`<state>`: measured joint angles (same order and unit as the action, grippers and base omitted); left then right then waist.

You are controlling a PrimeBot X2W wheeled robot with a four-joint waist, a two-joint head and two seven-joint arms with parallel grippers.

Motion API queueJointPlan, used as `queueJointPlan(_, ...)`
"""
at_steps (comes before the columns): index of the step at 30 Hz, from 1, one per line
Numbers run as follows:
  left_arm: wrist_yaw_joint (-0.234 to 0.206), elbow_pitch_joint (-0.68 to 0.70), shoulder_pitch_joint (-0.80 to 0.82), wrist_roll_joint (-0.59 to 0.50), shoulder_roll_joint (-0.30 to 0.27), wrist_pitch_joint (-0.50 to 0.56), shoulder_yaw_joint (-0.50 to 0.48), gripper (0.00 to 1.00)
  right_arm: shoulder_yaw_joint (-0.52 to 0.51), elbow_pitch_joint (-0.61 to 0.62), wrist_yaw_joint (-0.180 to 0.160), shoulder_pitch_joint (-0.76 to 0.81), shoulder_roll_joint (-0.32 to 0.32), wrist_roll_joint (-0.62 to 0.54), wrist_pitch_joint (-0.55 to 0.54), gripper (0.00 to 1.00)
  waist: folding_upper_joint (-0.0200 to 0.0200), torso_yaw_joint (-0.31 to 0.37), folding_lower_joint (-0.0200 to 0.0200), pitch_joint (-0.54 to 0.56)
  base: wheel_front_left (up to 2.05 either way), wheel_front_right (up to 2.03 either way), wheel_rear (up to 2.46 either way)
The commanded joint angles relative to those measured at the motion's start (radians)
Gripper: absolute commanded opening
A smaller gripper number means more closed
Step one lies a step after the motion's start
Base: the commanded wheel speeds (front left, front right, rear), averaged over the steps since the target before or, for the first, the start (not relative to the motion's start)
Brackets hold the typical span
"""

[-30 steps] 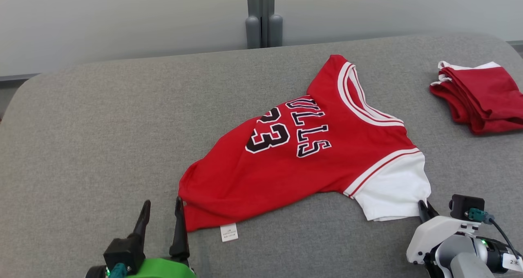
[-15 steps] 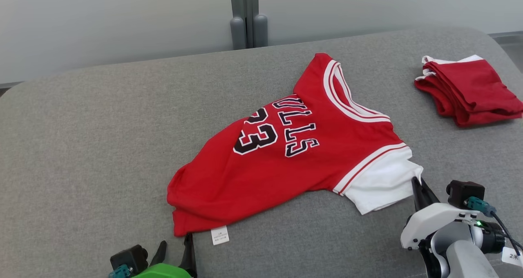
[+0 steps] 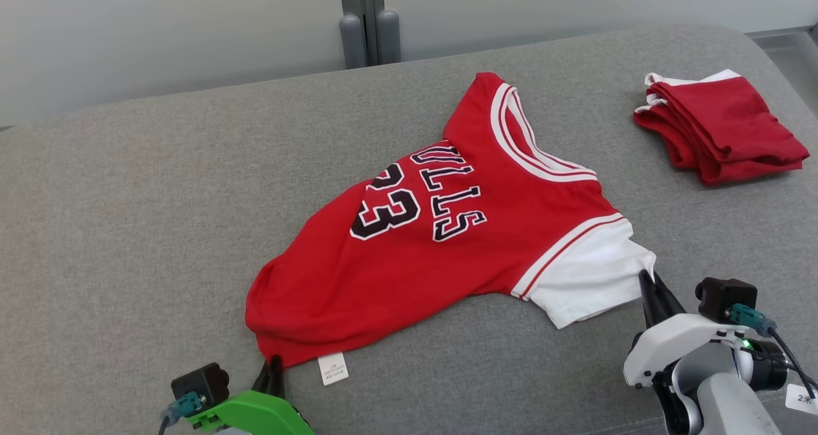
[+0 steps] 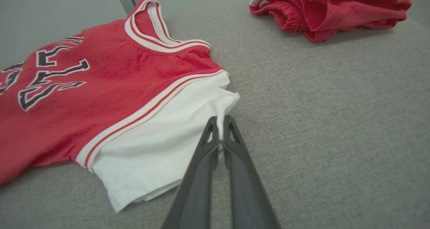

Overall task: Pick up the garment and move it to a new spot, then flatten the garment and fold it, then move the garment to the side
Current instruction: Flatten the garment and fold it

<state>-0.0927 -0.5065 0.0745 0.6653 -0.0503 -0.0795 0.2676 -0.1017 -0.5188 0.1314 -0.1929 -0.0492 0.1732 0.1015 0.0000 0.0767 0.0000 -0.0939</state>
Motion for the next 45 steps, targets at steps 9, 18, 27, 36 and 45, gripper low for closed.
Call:
queueJointPlan(9, 0.022, 0.08, 0.029, 0.008, -0.02, -0.027, -0.005, 0.0, 0.018, 0.077, -0.002, -0.021, -0.003, 0.037, 0.049, 0.0, 0.0, 0.004, 0.0, 0.027, 0.0, 0.0, 0.0)
queueJointPlan(18, 0.01, 0.361, 0.056, 0.03, -0.073, 0.017, -0.041, 0.0, -0.002, 0.312, -0.002, -0.049, -0.003, 0.024, 0.099, 0.0, 0.0, 0.006, 0.0, 0.097, 0.0, 0.0, 0.0)
queueJointPlan(27, -0.03, 0.834, 0.09, 0.074, -0.133, 0.139, -0.087, 0.0, -0.035, 0.726, -0.002, -0.034, -0.003, 0.017, 0.043, 0.0, 0.0, 0.024, 0.0, 0.126, 0.0, 0.0, 0.0)
queueJointPlan(36, -0.075, 1.193, 0.242, -0.017, -0.257, 0.296, -0.11, 0.0, -0.063, 1.111, -0.002, -0.046, -0.023, -0.007, -0.052, 0.0, 0.0, 0.052, 0.0, 0.117, 0.0, 0.0, 0.0)
queueJointPlan(45, -0.107, 1.263, 0.37, -0.028, -0.315, 0.439, -0.112, 0.0, -0.07, 1.247, -0.002, -0.08, -0.041, 0.01, -0.136, 0.0, 0.0, 0.065, 0.0, 0.02, 0.0, 0.0, 0.0)
